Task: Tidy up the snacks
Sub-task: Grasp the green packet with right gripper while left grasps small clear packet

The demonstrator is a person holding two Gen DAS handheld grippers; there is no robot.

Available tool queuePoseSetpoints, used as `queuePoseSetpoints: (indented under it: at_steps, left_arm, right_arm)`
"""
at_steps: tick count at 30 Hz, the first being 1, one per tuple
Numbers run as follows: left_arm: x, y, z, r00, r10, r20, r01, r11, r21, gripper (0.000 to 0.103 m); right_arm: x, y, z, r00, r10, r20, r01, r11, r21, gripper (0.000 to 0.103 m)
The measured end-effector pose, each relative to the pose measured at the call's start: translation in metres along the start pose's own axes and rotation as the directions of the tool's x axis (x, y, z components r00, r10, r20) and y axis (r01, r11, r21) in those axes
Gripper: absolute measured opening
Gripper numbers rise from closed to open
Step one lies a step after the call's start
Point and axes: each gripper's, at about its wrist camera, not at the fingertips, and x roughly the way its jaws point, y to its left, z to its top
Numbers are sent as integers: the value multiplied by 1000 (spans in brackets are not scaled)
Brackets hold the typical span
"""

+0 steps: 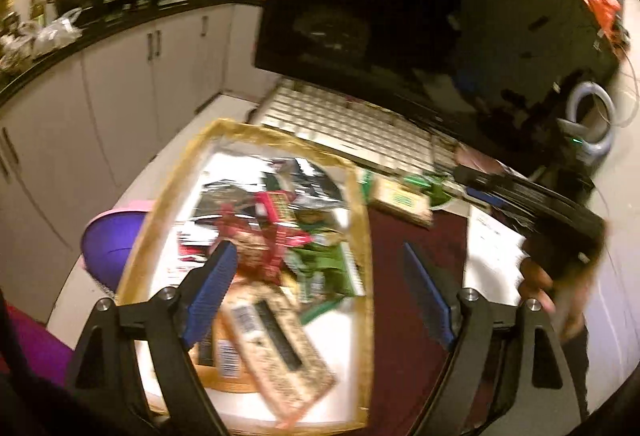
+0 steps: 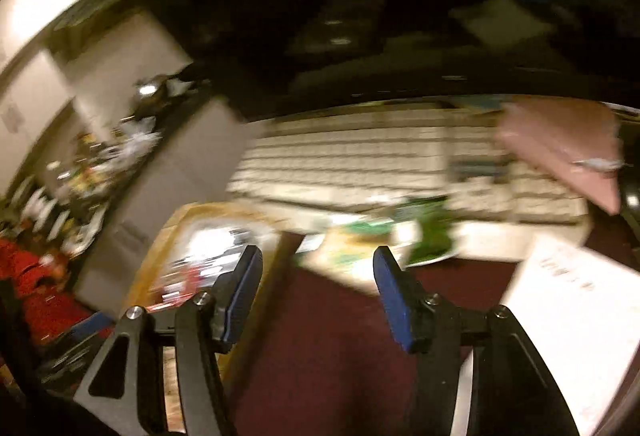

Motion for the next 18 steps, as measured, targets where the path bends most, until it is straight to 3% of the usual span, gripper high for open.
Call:
queuePoseSetpoints:
  at_steps: [3,6,12,14,18]
  left_arm:
    - [8,-15,0,999,-27,-16,28,999,21,84]
    - [14,-28,0,998,-53,-31,54,998,37,84]
    - [28,-44,10,994,-88,-71,91,995,41,84]
    - [32,-49,14,992,-97,-81,101,994,42,84]
    - [42,-64,25,987,-115,-108,122,991,55,84]
  right_arm:
    - [22,-30,7,993,-114,-33,116,992,50,54]
    - [40,-45,12,992,-101,-69,108,988,114,51]
    - [75,-38,13,974,-194,-116,198,980,19,48]
    - [77,-36,11,970,-219,-104,221,975,3,37]
    - [71,-40,9,974,-206,-96,209,978,21,29]
